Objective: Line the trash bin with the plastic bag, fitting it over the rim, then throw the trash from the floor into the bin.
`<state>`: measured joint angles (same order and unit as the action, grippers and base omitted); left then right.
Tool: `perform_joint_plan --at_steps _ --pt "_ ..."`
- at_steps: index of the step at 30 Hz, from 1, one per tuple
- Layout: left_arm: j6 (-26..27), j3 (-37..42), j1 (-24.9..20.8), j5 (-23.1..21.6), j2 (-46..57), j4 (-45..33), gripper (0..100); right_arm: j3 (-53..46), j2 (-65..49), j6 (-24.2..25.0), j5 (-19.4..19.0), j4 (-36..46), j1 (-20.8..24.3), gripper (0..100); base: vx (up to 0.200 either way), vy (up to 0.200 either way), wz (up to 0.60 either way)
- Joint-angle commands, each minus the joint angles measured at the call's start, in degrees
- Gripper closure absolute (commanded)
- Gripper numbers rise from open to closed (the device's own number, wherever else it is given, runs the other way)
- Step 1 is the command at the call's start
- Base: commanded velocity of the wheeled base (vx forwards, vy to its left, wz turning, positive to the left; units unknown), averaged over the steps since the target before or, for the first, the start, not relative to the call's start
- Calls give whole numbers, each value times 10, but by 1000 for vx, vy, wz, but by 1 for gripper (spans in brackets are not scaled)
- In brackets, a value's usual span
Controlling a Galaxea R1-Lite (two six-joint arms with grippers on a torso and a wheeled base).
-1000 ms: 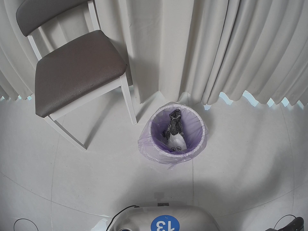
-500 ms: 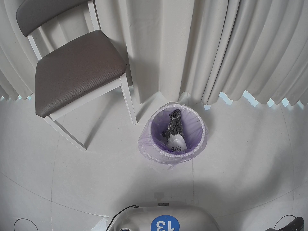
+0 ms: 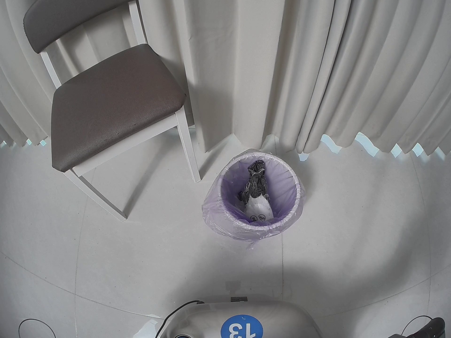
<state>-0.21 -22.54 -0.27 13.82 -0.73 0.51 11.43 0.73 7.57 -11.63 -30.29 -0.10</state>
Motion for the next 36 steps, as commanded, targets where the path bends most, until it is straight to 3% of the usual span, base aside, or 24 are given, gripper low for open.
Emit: perform_joint_plan --at_steps 1,6,14,19,26,32,36 --pt "-27 176 0 -1 7 120 0 -77 -6 8 -3 -58 0 0 0 0 0" --pt "-22 225 0 -2 7 122 0 -101 -6 2 -3 -64 0 0 0 0 0" --pt "-21 225 0 -20 7 34 0 -114 -6 -2 -2 -75 0 0 0 0 0" --pt "-19 225 1 -69 7 28 0 -114 -6 -19 -1 -13 0 0 0 0 0" --pt "-8 225 1 -64 7 23 0 -114 -6 -70 2 104 0 0 0 0 0" --pt "-25 225 1 -52 7 25 0 -114 -6 -117 71 208 0 0 0 0 0" --pt "-33 225 1 -56 7 24 0 -114 -6 -119 88 235 0 0 0 0 0"
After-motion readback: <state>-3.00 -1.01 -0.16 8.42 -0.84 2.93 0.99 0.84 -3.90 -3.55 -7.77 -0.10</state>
